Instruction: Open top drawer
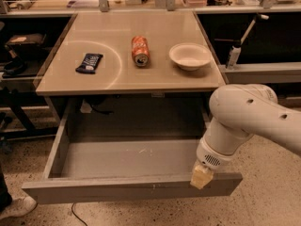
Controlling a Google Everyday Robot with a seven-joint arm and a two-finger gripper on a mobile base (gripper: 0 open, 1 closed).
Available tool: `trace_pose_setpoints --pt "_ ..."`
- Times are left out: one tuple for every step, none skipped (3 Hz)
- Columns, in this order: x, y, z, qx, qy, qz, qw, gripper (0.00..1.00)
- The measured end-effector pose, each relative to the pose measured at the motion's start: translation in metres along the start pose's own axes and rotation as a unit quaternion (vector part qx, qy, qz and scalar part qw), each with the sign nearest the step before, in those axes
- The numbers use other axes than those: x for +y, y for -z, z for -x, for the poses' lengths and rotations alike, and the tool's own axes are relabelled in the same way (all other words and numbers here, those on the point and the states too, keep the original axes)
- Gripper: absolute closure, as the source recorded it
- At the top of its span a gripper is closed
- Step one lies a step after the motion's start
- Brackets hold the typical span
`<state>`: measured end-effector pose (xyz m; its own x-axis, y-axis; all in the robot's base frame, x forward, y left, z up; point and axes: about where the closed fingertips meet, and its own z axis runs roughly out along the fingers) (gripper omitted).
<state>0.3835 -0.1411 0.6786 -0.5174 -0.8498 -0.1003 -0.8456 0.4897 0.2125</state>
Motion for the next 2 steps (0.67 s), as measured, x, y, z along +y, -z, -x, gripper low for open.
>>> trace_pose_setpoints --pt "0.0000 0.0009 0.0009 0.000 0.000 0.000 1.0000 1.00" --pt "0.0022 0.0000 -0.0007 -0.001 -0.008 0.001 1.0000 1.00"
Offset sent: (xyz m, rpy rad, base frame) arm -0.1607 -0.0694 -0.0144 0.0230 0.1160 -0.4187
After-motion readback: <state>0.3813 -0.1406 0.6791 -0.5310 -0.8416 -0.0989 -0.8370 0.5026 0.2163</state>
